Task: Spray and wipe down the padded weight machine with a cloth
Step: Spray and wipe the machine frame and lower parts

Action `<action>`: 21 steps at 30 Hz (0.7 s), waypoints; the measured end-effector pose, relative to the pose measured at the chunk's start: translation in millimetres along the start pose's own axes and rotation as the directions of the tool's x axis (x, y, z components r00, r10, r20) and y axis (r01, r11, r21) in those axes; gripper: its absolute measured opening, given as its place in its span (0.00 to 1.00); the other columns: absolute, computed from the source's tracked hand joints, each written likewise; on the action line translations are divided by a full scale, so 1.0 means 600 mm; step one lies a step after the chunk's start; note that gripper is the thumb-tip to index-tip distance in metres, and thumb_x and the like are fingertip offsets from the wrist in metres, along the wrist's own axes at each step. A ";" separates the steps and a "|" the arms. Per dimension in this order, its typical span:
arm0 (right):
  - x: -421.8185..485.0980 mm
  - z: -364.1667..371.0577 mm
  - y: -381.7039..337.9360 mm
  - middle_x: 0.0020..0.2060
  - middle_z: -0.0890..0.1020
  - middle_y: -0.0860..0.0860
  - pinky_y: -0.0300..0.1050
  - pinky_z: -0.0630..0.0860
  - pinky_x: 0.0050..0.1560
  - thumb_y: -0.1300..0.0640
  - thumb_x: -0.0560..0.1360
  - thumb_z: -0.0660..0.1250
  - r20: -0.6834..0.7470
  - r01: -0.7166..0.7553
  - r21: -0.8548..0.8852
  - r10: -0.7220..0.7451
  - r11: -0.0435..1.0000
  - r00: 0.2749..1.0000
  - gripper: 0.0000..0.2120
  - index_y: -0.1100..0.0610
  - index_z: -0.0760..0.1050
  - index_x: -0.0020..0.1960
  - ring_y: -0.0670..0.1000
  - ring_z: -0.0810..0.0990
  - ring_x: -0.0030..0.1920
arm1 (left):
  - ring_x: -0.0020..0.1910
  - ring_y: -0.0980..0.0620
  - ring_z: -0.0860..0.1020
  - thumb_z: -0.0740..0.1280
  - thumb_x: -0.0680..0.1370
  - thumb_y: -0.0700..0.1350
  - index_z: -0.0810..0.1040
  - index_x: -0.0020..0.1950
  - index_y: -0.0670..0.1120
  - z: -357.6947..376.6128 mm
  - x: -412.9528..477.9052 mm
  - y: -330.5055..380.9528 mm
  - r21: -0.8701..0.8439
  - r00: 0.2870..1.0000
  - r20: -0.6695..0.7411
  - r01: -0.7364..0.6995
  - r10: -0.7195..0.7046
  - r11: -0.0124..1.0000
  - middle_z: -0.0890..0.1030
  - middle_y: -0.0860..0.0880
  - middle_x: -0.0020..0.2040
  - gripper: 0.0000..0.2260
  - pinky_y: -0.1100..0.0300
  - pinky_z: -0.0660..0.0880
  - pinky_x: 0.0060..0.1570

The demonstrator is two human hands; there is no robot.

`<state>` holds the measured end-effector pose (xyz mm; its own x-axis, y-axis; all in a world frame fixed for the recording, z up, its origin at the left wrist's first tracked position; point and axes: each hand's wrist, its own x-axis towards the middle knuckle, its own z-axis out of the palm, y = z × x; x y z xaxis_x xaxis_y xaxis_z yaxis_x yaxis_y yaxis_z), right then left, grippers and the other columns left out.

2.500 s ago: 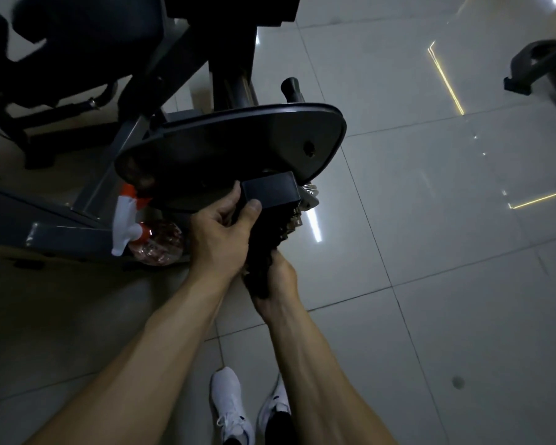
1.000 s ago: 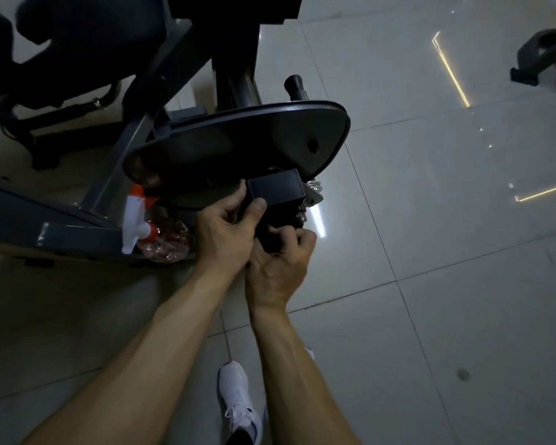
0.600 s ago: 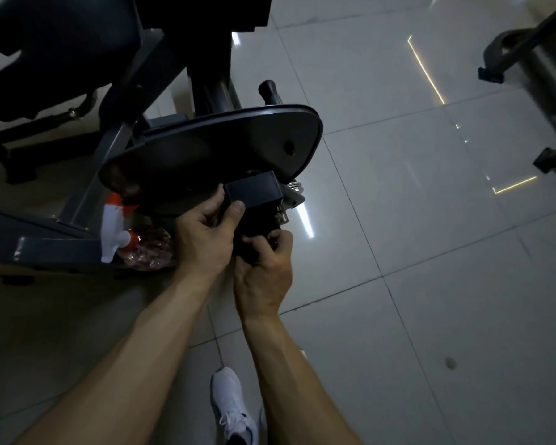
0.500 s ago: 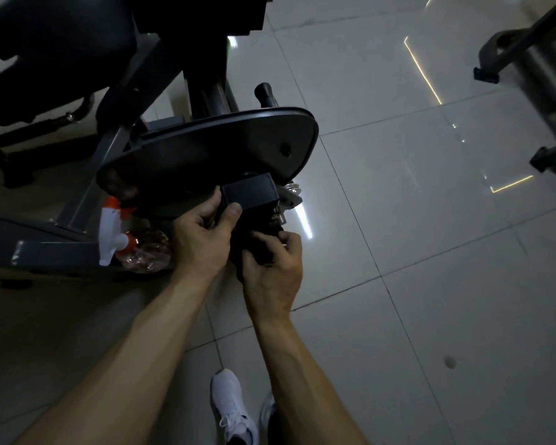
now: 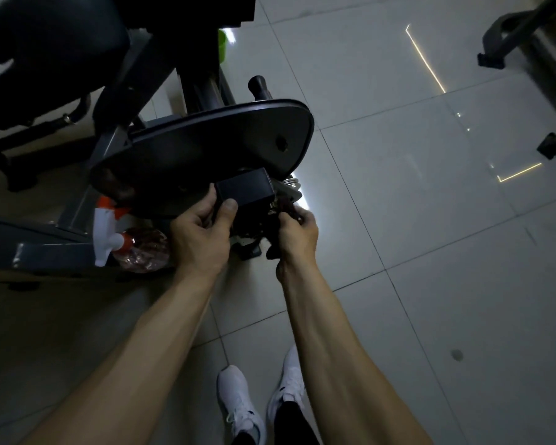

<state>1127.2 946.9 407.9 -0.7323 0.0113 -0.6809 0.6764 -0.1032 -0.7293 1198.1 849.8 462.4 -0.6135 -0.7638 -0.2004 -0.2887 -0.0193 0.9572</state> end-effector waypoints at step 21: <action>-0.066 -0.001 0.076 0.49 0.86 0.56 0.55 0.75 0.47 0.49 0.74 0.70 -0.070 0.112 0.176 -0.101 0.978 0.992 0.06 0.45 0.84 0.49 0.64 0.84 0.52 | 0.54 0.81 0.72 0.71 0.80 0.41 0.74 0.73 0.40 -0.007 0.000 0.000 0.042 1.000 0.027 -0.015 0.014 0.999 0.75 0.56 0.66 0.21 0.80 0.68 0.56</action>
<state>1187.0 942.5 401.4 -0.7896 0.0910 -0.6068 0.5657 -0.2749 -0.7774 1201.2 847.3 463.1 -0.6374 -0.7462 -0.1923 -0.3101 0.0199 0.9505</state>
